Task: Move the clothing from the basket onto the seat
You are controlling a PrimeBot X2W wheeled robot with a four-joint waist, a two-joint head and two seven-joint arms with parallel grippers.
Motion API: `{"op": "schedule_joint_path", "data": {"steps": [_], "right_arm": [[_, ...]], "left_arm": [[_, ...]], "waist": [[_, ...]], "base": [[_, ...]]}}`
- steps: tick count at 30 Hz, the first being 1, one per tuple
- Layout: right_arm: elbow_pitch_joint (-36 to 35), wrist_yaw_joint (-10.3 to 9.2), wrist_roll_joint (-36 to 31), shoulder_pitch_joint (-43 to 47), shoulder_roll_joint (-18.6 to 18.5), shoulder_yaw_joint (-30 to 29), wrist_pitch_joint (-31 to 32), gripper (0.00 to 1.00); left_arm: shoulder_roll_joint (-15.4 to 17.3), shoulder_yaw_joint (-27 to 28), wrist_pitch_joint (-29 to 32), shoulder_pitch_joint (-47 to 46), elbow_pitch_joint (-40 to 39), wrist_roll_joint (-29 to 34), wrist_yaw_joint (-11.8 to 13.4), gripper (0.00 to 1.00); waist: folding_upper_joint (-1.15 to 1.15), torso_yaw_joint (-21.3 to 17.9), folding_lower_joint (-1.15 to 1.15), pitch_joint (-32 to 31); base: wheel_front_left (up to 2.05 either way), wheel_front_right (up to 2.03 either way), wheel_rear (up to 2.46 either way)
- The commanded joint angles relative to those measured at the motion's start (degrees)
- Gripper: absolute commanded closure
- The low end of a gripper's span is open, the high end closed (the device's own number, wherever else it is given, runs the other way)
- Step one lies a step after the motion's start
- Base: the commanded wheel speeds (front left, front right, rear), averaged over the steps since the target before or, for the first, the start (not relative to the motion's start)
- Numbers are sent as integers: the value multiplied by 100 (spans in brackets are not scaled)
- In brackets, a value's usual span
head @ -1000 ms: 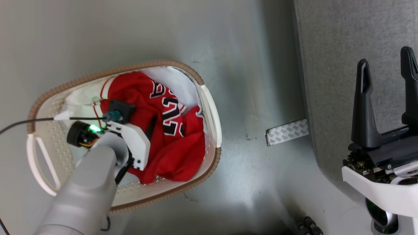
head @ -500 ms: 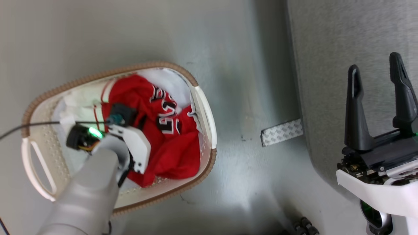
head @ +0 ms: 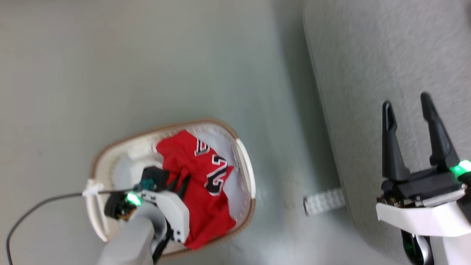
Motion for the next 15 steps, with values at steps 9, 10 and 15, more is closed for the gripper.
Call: {"op": "schedule_joint_path", "data": {"steps": [9, 10, 15], "right_arm": [[586, -14, 3, 735, -4, -213, 4, 0], [644, -14, -9, 800, -3, -218, 5, 0], [878, -14, -46, 1106, -4, -279, 4, 0]], "left_arm": [[264, -16, -41, 800, -1095, -535, 8, 100], [304, 34, -41, 859, -1243, -572, 28, 100], [448, 253, -42, 1127, -2093, -696, 229, 100]], "waist": [[0, 605, 0, -2067], [0, 635, 0, -2191], [0, 803, 0, -2788]], "base": [[0, 0, 0], [0, 0, 0], [0, 0, 0]]}}
